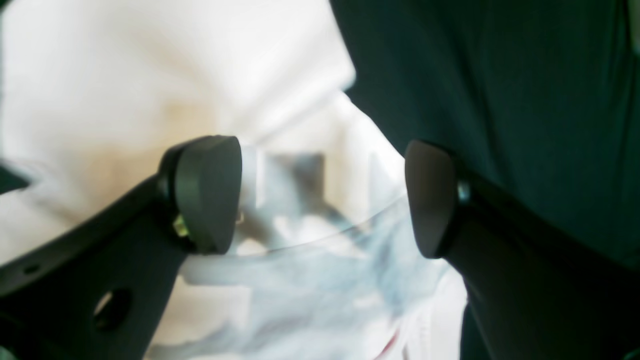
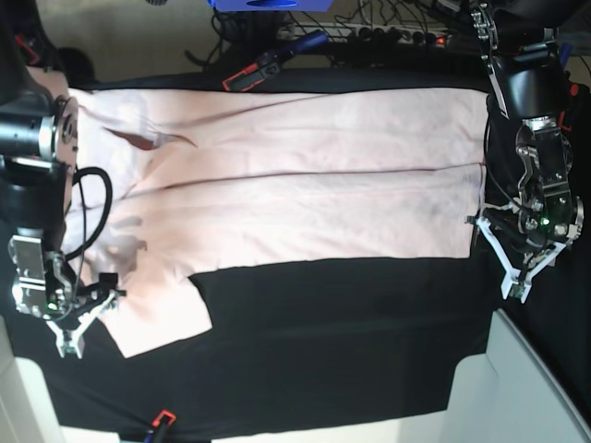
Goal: Fold the T-shirt properly
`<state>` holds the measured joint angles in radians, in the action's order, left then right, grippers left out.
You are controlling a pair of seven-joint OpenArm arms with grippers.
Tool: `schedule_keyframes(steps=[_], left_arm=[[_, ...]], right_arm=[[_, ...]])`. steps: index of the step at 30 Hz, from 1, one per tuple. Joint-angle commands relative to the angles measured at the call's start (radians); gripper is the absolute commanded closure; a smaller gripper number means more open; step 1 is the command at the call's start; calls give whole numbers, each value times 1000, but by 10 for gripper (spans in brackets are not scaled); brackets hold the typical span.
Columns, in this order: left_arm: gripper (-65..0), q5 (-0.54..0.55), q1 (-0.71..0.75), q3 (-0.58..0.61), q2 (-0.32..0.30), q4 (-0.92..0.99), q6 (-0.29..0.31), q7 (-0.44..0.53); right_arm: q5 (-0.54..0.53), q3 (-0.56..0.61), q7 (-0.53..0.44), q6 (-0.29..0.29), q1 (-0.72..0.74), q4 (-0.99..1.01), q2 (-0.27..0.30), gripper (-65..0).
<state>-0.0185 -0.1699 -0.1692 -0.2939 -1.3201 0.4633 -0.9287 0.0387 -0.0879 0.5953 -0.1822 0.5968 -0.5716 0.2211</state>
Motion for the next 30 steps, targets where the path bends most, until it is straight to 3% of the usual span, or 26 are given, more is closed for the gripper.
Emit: schedule_keyframes(steps=[1,5,8,30], left_arm=[[-405,7,-18,-3,-18,-17,-7,13],[-405,7,-13,-3,-28,-17,-7,13],[-405,7,-13,-3,-29,-16,-7,13],[-405,7,-10,-3,-26,-16,-7,13]], right_arm=[[-7,0,-39,-1,61,51,-1,-486],[-7,1,-166,-1,117,261,-2,-486],[-7,3,-208,-1,116,284,-32,-486],[-10,-3,-214,-7,140,284,-56,-485]])
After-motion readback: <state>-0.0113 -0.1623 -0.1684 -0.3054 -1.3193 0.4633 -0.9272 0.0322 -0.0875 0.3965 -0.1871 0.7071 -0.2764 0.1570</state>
